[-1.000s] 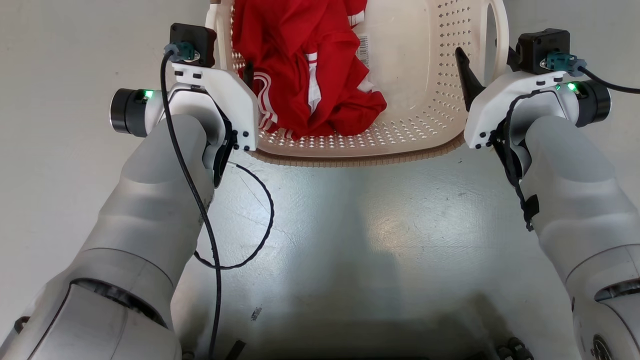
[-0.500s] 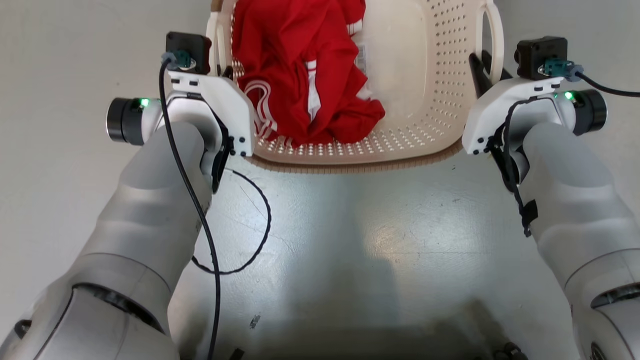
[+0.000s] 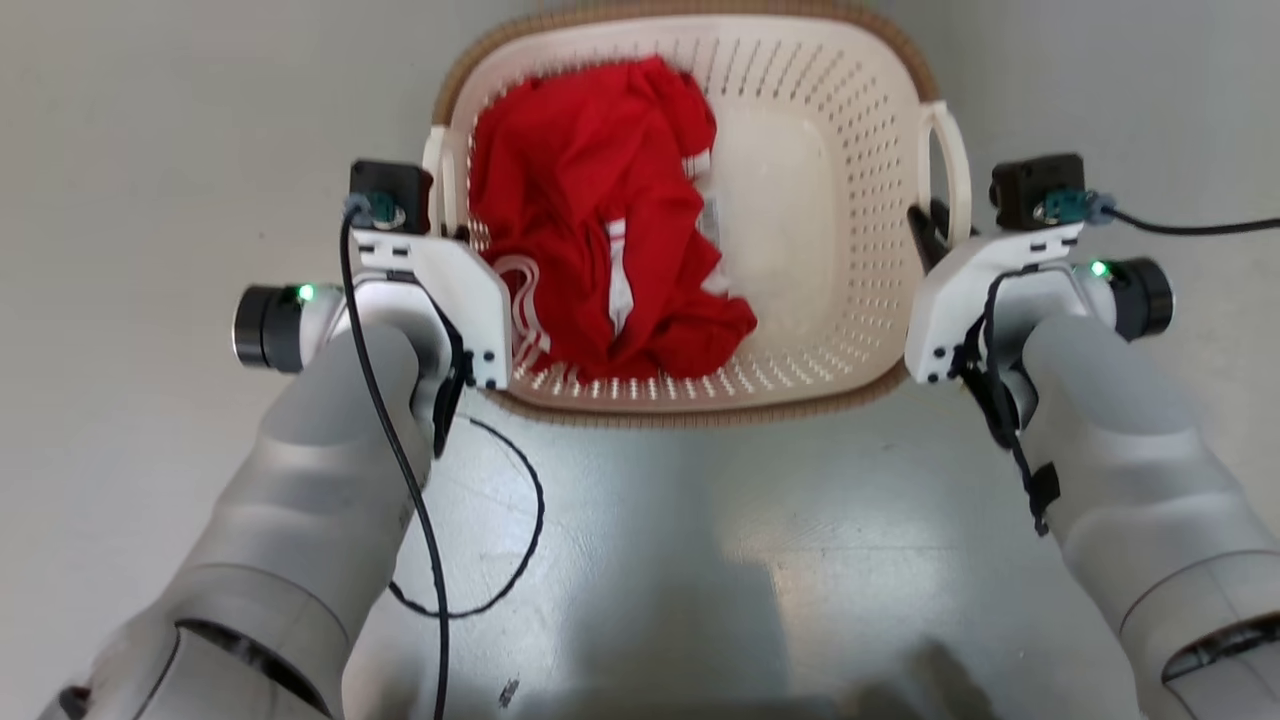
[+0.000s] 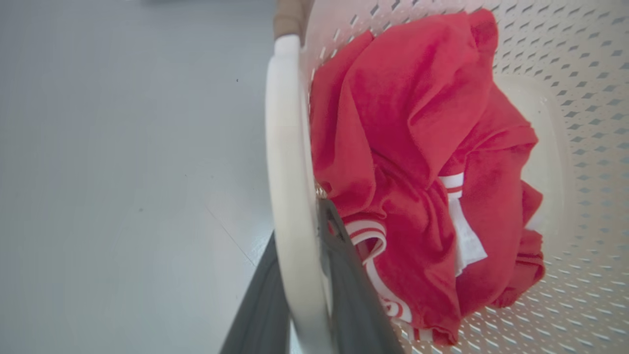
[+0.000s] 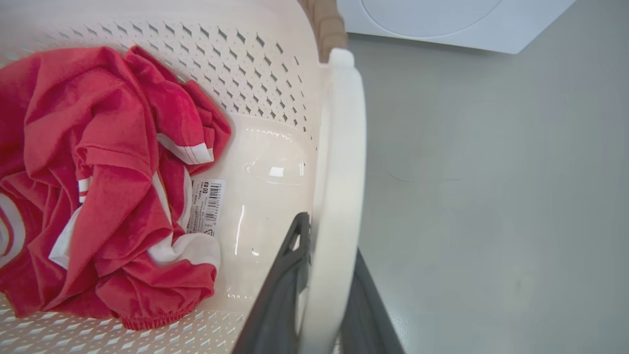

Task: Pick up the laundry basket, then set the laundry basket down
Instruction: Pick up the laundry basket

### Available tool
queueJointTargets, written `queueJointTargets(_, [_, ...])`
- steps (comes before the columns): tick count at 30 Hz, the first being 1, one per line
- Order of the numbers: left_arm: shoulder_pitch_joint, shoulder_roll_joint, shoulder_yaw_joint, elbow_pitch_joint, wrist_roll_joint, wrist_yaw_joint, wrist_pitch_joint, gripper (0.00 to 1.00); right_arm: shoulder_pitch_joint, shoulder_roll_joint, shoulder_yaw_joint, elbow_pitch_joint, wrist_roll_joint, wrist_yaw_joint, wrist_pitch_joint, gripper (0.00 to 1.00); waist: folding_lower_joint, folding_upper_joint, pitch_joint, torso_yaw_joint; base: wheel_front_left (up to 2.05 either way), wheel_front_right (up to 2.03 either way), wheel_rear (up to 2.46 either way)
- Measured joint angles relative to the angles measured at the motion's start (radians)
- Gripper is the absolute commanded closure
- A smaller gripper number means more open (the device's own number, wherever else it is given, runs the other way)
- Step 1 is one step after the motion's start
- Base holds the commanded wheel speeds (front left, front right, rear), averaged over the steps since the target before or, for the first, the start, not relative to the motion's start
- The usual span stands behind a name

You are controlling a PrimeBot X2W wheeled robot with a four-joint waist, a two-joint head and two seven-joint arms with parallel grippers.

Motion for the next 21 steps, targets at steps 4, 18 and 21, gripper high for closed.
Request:
queueJointTargets(4, [0.051,0.001,-0.017,-0.014,-0.025,0.01,0.004,1.0,0.043,0.0,0.029,0.004,0.021,0.0,0.026,1.0,0.0,0.0,-0.052,-0.004,0.0,0.0,0.0])
queueJointTargets(18, [0.231,0.008,-0.118,-0.091,-0.138,0.062,0.041,1.0,0.174,0.001,0.082,0.022,0.055,0.0,0.109,1.0,0.0,0.0,-0.269,-0.016,0.0,0.0,0.0])
queueJointTargets(21, [0.258,0.01,-0.133,-0.094,-0.162,0.064,0.044,1.0,0.206,0.0,0.099,0.01,0.066,0.0,0.123,1.0,0.0,0.0,-0.313,-0.021,0.0,0.0,0.0])
